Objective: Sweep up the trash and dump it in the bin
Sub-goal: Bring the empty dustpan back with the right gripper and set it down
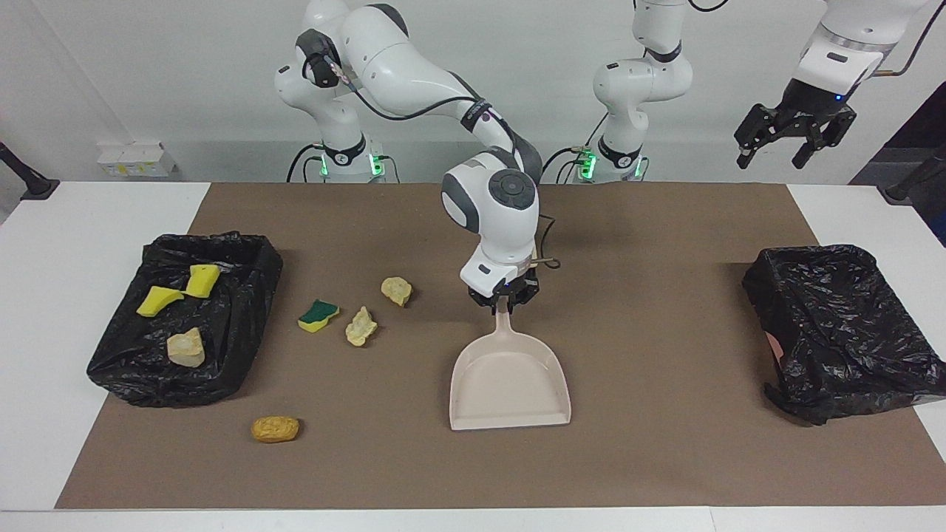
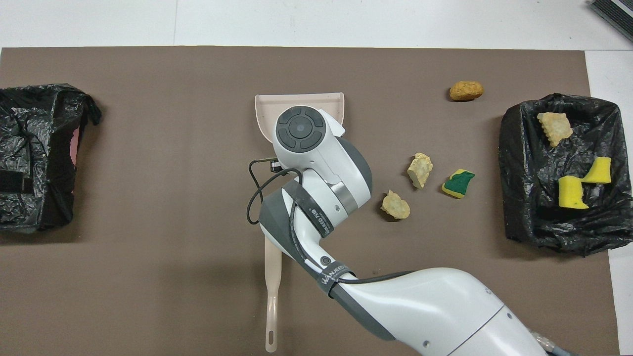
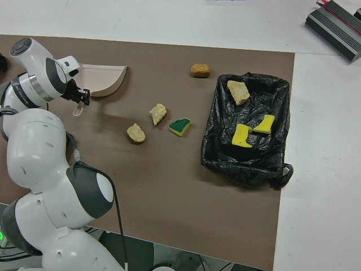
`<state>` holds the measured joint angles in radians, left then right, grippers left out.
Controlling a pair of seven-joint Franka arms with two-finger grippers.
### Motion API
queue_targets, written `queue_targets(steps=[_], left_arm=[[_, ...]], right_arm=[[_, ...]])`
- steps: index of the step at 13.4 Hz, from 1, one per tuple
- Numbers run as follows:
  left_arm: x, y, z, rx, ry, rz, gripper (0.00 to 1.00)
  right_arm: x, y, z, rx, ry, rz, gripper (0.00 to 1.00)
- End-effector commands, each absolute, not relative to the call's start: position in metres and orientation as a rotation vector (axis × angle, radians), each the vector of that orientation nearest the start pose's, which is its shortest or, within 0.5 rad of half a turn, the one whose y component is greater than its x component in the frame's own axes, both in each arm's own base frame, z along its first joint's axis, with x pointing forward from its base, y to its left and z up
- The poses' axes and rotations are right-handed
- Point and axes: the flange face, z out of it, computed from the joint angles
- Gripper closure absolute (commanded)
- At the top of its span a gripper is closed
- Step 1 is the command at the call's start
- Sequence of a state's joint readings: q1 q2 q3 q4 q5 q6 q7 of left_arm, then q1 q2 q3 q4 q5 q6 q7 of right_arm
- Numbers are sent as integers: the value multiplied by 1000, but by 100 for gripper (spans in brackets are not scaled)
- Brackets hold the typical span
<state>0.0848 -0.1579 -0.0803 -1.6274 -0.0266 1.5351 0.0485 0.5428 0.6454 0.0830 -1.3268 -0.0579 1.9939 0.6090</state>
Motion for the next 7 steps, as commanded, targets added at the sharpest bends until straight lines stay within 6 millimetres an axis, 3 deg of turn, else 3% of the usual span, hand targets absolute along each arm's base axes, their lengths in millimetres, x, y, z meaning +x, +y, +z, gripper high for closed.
queue_targets(steps=[1,4,7], left_arm=[[493,-2,679,-3143,85,-101,0],[495,-3,679,-3142,85,-122,0],[512,-5,680,-3138,70,-243,0]], right_arm=[[610,410,361,-3139,-15,-54,0],[596,409,382,-3152,-40,-41,0],[572,402,403,-3179,-49,54,0]])
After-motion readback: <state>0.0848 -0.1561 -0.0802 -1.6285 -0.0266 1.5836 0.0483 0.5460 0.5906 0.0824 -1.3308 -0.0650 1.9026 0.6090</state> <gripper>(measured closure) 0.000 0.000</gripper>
